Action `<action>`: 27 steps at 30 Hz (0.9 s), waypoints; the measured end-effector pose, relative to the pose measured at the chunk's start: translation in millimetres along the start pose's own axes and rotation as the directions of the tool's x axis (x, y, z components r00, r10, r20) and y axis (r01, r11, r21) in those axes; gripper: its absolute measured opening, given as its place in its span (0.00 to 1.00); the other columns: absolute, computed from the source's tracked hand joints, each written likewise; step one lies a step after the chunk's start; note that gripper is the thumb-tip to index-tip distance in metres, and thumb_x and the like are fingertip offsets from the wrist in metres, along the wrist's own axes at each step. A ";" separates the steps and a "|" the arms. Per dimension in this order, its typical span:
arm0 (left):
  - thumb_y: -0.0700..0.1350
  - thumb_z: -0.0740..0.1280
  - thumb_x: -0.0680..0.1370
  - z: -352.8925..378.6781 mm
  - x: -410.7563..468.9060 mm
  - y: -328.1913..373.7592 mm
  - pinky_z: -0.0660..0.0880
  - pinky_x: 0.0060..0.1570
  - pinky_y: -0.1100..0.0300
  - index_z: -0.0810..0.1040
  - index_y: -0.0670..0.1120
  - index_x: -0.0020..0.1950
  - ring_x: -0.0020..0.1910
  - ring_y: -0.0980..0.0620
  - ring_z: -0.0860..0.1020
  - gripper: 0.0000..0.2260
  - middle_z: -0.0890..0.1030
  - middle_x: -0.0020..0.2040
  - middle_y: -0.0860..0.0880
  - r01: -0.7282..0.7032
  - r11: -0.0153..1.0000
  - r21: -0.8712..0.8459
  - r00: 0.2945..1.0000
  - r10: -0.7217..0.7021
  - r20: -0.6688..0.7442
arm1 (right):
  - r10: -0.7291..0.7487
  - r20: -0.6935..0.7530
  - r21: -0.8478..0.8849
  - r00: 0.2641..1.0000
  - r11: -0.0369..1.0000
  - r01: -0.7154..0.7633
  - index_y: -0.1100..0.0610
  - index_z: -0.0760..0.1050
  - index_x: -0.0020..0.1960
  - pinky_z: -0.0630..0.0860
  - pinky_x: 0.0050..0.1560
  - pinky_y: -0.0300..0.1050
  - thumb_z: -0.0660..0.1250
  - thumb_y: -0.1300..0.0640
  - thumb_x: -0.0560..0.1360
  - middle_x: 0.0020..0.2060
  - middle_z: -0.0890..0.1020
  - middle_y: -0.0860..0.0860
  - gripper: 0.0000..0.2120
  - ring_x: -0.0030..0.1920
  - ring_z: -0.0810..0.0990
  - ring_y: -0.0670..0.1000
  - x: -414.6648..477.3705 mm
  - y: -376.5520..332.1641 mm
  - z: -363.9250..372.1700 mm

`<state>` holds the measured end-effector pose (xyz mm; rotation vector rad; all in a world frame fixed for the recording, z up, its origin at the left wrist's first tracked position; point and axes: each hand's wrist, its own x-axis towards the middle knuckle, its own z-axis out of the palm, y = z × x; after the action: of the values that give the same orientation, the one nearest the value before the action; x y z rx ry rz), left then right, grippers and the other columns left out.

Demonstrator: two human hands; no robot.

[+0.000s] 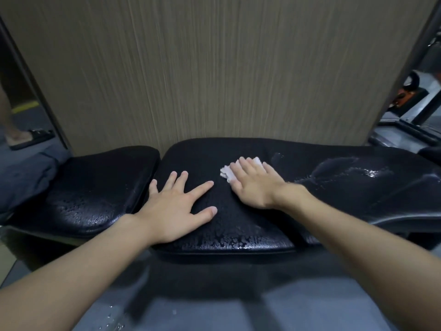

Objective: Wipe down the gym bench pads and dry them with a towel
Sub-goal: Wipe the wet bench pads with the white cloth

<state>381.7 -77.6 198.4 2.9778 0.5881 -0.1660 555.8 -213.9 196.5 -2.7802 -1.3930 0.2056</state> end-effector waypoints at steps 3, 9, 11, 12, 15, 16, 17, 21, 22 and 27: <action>0.75 0.44 0.72 -1.5 -2.3 2.2 0.40 0.74 0.36 0.42 0.69 0.76 0.79 0.45 0.39 0.33 0.43 0.81 0.44 -0.001 1.000 0.007 1.000 0.001 0.009 | -0.083 -0.028 -0.026 0.996 0.996 0.082 0.50 0.45 0.81 0.42 0.78 0.55 0.38 0.42 0.82 0.81 0.46 0.51 0.29 0.80 0.41 0.51 -58.4 -10.1 7.4; 0.65 0.51 0.79 -5.6 -4.5 7.4 0.43 0.76 0.42 0.52 0.59 0.79 0.79 0.53 0.43 0.29 0.49 0.81 0.51 -0.101 0.995 -0.001 0.993 0.100 -0.062 | -0.176 -0.076 -0.102 0.981 0.981 0.168 0.51 0.47 0.81 0.43 0.78 0.54 0.29 0.40 0.74 0.81 0.49 0.52 0.39 0.80 0.44 0.53 -126.6 -12.5 18.0; 0.61 0.53 0.81 -6.8 -4.1 15.1 0.46 0.77 0.46 0.56 0.55 0.79 0.79 0.57 0.46 0.27 0.52 0.81 0.53 -0.157 0.987 -0.032 0.983 0.153 -0.105 | -0.181 -0.089 -0.103 0.979 0.980 0.172 0.51 0.48 0.81 0.44 0.78 0.54 0.30 0.40 0.75 0.81 0.50 0.52 0.37 0.80 0.45 0.52 -129.5 -11.5 19.3; 0.60 0.53 0.81 -7.4 -3.1 19.0 0.46 0.77 0.46 0.58 0.55 0.79 0.79 0.58 0.47 0.27 0.54 0.80 0.54 -0.167 0.984 -0.055 0.980 0.159 -0.118 | -0.176 -0.090 -0.105 0.980 0.980 0.167 0.50 0.48 0.81 0.43 0.78 0.53 0.29 0.40 0.75 0.81 0.50 0.51 0.37 0.80 0.45 0.52 -126.9 -11.0 19.0; 0.60 0.53 0.81 -6.2 0.7 27.3 0.47 0.76 0.42 0.59 0.55 0.78 0.79 0.57 0.48 0.26 0.54 0.80 0.54 -0.158 0.984 -0.079 0.981 0.147 -0.123 | -0.135 -0.057 -0.072 0.989 0.989 0.131 0.49 0.44 0.81 0.40 0.78 0.52 0.31 0.40 0.78 0.81 0.46 0.49 0.34 0.80 0.42 0.50 -106.0 -6.6 12.9; 0.61 0.53 0.80 -5.4 1.7 29.0 0.47 0.75 0.41 0.58 0.55 0.78 0.79 0.56 0.48 0.27 0.54 0.80 0.54 -0.154 0.986 -0.070 0.982 0.145 -0.117 | -0.110 -0.028 -0.056 0.994 0.992 0.109 0.49 0.43 0.81 0.39 0.78 0.52 0.35 0.41 0.81 0.81 0.44 0.49 0.30 0.80 0.40 0.49 -93.7 -3.5 8.9; 0.63 0.53 0.80 -4.6 2.8 30.7 0.47 0.75 0.39 0.57 0.56 0.78 0.79 0.55 0.47 0.27 0.53 0.80 0.54 -0.152 0.987 -0.057 0.984 0.146 -0.104 | -0.084 -0.004 -0.042 0.996 0.996 0.084 0.49 0.42 0.81 0.39 0.78 0.52 0.38 0.42 0.83 0.81 0.43 0.49 0.28 0.80 0.40 0.49 -78.7 0.9 5.8; 0.69 0.49 0.77 -1.4 7.9 38.0 0.43 0.73 0.33 0.48 0.59 0.80 0.79 0.50 0.41 0.33 0.45 0.81 0.54 -0.145 0.989 0.002 0.989 0.145 -0.010 | 0.038 -0.009 0.004 0.999 0.999 -0.038 0.49 0.44 0.81 0.40 0.78 0.54 0.42 0.43 0.84 0.81 0.45 0.50 0.28 0.80 0.41 0.50 -3.2 28.7 -1.7; 0.70 0.48 0.77 -0.5 8.9 39.0 0.42 0.72 0.32 0.46 0.60 0.79 0.79 0.50 0.40 0.33 0.44 0.81 0.54 -0.143 0.990 0.007 0.990 0.143 -0.003 | 0.068 -0.010 0.017 0.998 0.998 -0.068 0.49 0.45 0.81 0.40 0.78 0.55 0.42 0.43 0.84 0.81 0.45 0.51 0.28 0.80 0.41 0.50 16.1 36.5 -3.8; 0.73 0.39 0.68 6.0 10.7 38.1 0.41 0.72 0.32 0.43 0.62 0.78 0.79 0.51 0.38 0.39 0.42 0.81 0.56 -0.135 0.991 0.015 0.990 0.136 -0.043 | 0.198 -0.047 0.042 0.979 0.980 -0.196 0.50 0.53 0.80 0.45 0.77 0.58 0.42 0.43 0.82 0.80 0.54 0.51 0.28 0.80 0.49 0.53 96.9 73.4 -17.9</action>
<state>405.6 -109.4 194.1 3.0271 0.3883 -0.0942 673.9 -179.8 197.9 -2.8690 -1.0910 0.1615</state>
